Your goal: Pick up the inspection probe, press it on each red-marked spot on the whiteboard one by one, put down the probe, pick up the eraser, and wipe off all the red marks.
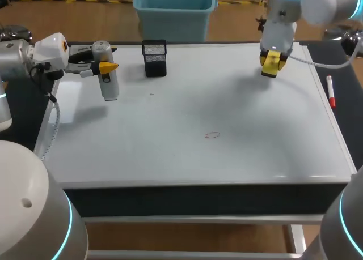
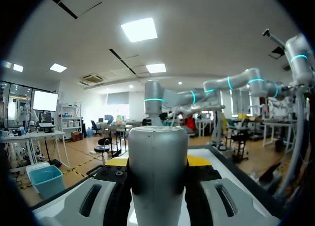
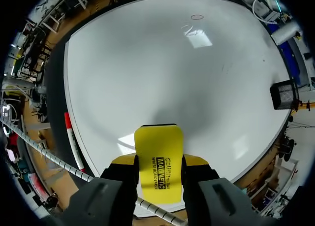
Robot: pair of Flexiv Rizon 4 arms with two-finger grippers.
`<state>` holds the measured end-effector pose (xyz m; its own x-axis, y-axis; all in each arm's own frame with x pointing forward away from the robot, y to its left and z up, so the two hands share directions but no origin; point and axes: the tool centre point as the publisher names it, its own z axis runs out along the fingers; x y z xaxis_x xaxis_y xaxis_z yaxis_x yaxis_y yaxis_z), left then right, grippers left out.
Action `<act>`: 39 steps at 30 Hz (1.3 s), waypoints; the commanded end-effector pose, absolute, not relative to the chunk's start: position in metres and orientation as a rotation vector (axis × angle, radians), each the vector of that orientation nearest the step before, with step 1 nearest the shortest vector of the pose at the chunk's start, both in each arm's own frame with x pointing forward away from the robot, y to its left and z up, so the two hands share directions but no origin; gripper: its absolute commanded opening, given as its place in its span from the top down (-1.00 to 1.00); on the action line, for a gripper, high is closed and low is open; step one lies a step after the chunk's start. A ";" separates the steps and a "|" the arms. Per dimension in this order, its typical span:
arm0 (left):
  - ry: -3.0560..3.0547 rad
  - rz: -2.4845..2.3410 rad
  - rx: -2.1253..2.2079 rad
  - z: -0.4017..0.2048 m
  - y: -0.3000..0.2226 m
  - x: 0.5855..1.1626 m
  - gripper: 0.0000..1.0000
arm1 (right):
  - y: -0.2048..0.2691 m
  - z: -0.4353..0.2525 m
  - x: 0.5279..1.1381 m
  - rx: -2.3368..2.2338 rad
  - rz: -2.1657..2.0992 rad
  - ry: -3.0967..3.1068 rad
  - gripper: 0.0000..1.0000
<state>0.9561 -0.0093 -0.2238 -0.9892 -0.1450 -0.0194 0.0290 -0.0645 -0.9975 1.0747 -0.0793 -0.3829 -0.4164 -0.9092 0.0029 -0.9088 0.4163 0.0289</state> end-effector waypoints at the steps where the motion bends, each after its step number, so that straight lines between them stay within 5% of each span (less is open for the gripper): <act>1: 2.061 -2.205 -0.127 -0.223 -0.010 0.956 1.00 | -0.084 -0.384 1.078 1.689 -0.067 -2.631 1.00; 39: 2.082 -2.186 -0.027 -0.218 -0.032 0.928 1.00 | -0.081 -0.378 1.074 1.641 -0.046 -2.621 1.00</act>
